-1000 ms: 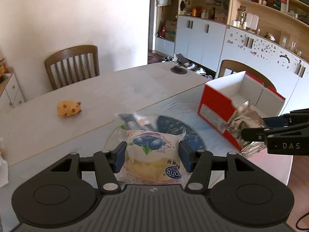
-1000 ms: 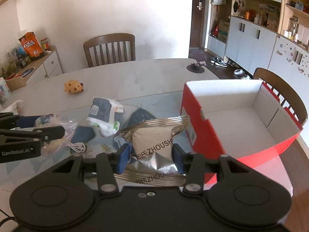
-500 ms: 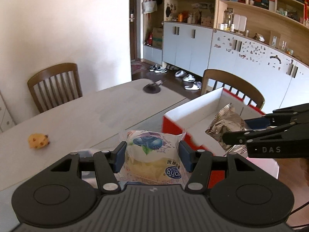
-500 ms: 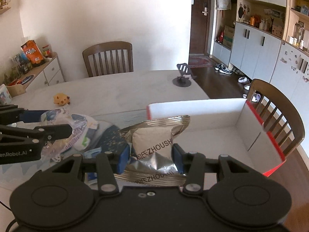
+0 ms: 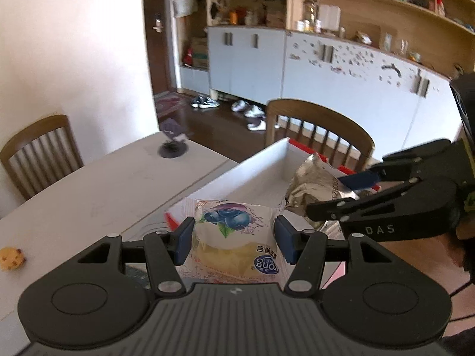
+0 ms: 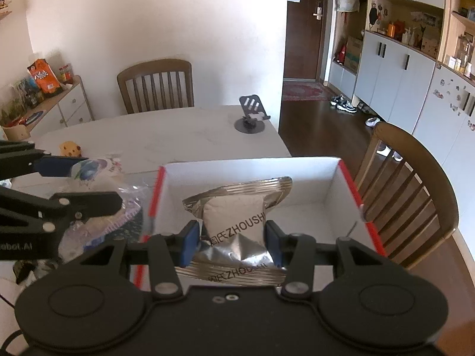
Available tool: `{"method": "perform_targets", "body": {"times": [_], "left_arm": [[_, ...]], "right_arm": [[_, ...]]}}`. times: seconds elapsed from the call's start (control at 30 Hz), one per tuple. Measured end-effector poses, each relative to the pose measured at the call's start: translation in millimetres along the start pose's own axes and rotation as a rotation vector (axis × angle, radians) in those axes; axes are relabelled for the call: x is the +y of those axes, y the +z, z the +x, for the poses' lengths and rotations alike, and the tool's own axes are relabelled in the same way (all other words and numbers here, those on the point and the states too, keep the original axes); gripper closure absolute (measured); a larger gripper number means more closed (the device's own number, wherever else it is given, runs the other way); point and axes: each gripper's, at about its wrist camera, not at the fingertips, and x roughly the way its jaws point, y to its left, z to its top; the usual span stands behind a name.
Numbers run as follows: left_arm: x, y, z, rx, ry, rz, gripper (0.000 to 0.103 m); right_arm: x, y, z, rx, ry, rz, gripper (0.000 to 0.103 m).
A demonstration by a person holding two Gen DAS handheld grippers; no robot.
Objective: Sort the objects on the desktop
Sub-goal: 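Carry the foil bag and cake pack with both tools over the red box, then lower both tools into the box and open them, releasing both packs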
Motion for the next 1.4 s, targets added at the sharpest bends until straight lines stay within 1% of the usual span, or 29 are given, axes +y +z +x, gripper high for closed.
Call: {"method": "perform_targets", "body": {"times": [0.17, 0.43, 0.57, 0.67, 0.73, 0.77, 0.97, 1.23, 1.4], "left_arm": [[-13, 8, 26, 0.033, -0.028, 0.039, 0.046], [-21, 14, 73, 0.117, -0.049, 0.068, 0.046], [-28, 10, 101, 0.171, -0.041, 0.104, 0.046], [-29, 5, 113, 0.21, -0.045, 0.113, 0.046], [-32, 1, 122, 0.234, -0.056, 0.135, 0.046], [-33, -1, 125, 0.247, -0.063, 0.146, 0.046], [-37, -11, 143, 0.31, -0.083, 0.152, 0.046], [-39, -16, 158, 0.371, -0.091, 0.151, 0.046], [-39, -19, 168, 0.393, -0.097, 0.148, 0.046]], "right_arm": [[-23, 0, 10, 0.029, 0.004, -0.002, 0.056], [-54, -1, 33, 0.094, -0.003, 0.0, 0.056], [-67, -3, 50, 0.125, -0.015, -0.007, 0.056], [-76, -6, 68, 0.153, -0.019, -0.003, 0.056], [-80, -8, 78, 0.168, 0.002, -0.011, 0.056], [-80, -8, 82, 0.174, -0.002, -0.021, 0.056], [-82, -14, 108, 0.236, 0.026, -0.055, 0.056], [-83, -16, 128, 0.302, 0.021, -0.059, 0.056], [-83, -16, 135, 0.329, 0.021, -0.06, 0.056]]}}
